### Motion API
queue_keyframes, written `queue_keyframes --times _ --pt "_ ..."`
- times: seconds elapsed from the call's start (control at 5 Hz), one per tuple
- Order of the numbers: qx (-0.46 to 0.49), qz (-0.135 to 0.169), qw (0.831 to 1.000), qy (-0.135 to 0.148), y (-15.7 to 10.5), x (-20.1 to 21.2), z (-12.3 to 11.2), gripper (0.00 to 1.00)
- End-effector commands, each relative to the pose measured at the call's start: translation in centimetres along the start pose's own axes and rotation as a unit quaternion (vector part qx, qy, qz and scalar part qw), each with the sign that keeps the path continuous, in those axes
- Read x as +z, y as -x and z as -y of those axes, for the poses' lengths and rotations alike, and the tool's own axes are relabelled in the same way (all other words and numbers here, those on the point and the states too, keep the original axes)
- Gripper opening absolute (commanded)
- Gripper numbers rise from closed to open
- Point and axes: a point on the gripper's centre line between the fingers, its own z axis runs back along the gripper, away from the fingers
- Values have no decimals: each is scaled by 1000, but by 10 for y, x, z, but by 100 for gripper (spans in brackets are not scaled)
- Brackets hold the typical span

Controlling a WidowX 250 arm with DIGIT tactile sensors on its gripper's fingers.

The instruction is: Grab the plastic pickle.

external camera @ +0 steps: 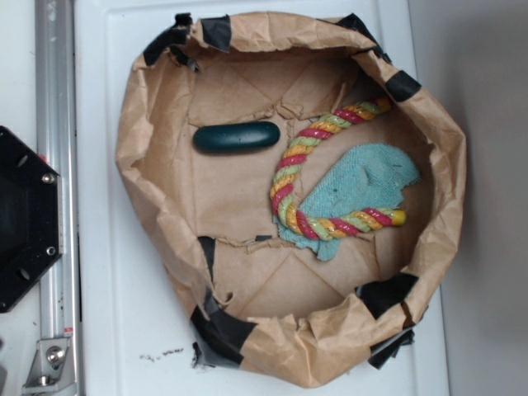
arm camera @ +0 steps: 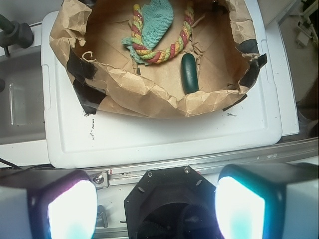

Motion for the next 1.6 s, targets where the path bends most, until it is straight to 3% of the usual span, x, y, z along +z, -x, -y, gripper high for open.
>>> queue_keyframes --times 0.0,0.2,0.4,0.6,0.8,1.0,1.2,1.4 --pt "0 0 1000 0 0 0 0 100" --pt "-17 60 998 -15 -49 -16 -12 100" --pt "-26 74 997 -10 -82 -36 -20 100" --pt "-49 69 996 -10 -104 -60 -27 100" --pt "-81 24 996 -12 -122 -108 -28 100" --pt "-123 -71 989 -36 -117 -161 -27 100" --pt "-181 -81 979 -44 -125 -194 -29 100" --pt "-215 -126 967 -60 -117 -209 -60 100"
